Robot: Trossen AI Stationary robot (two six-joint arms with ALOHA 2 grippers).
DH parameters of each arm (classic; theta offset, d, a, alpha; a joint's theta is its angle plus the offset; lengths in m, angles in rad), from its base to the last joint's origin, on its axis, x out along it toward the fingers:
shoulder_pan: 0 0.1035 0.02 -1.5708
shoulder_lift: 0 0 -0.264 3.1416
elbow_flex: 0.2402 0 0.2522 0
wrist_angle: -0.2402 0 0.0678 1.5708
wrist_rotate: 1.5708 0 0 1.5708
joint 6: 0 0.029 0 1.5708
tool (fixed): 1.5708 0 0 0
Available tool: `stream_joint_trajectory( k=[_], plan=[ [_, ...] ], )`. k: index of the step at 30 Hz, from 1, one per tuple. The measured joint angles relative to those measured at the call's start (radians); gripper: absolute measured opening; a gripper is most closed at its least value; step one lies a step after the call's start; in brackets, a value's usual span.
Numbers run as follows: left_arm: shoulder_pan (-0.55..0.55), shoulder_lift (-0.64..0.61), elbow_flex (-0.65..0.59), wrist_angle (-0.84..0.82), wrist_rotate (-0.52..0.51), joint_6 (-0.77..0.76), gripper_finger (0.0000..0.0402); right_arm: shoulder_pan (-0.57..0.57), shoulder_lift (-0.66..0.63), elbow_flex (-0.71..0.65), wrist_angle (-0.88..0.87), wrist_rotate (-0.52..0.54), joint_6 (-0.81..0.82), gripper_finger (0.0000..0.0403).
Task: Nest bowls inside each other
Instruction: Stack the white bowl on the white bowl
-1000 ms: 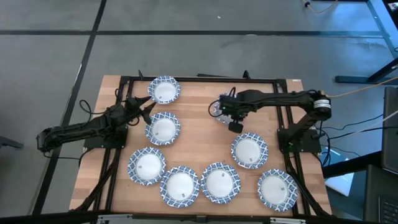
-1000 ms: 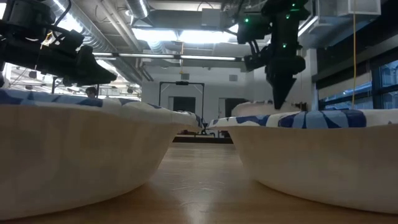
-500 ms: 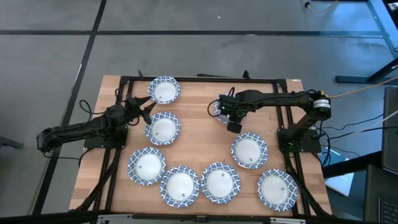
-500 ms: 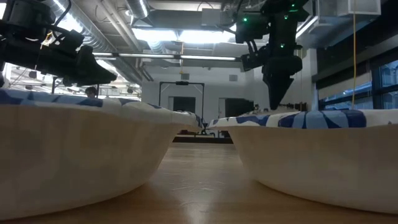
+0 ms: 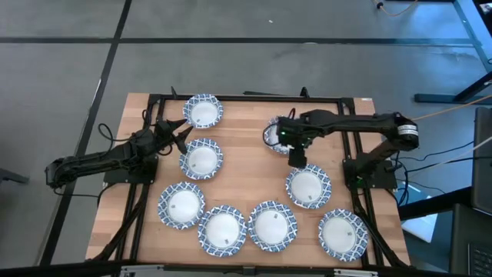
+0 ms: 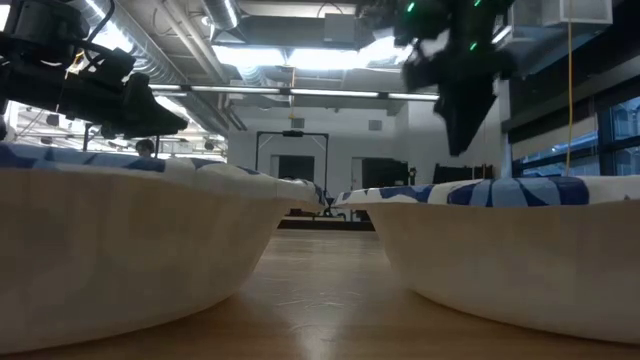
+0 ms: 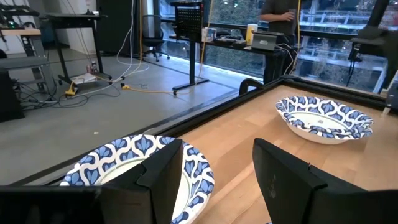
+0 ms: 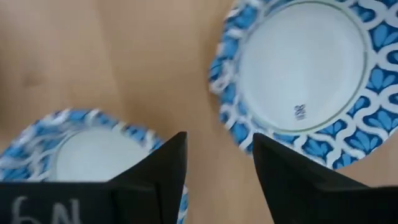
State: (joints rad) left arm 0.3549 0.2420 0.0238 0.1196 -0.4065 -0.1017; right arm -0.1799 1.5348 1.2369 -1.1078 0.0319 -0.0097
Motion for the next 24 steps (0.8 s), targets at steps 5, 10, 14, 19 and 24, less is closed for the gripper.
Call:
stream_joint_trajectory(
  k=[5,10,14,19,24],
  plan=[
    [0.000,0.000,0.000,0.000,0.000,0.000,0.0190,0.033,-0.124,0.000,-0.007,-0.001,0.032,0.0214],
    [0.000,0.000,0.000,0.000,0.000,0.000,0.0190,0.051,-0.255,-0.081,0.001,0.015,0.111,0.0243],
    [0.000,0.000,0.000,0.000,0.000,0.000,0.0190,0.091,-0.351,-0.223,0.033,0.020,0.186,0.0254],
    [0.000,0.000,0.000,0.000,0.000,0.000,0.0190,0.157,-0.439,-0.372,0.103,-0.015,0.344,0.0255],
    [0.000,0.000,0.000,0.001,0.000,0.000,0.0190,0.198,-0.487,-0.482,0.134,-0.015,0.423,0.0255]
  ],
)
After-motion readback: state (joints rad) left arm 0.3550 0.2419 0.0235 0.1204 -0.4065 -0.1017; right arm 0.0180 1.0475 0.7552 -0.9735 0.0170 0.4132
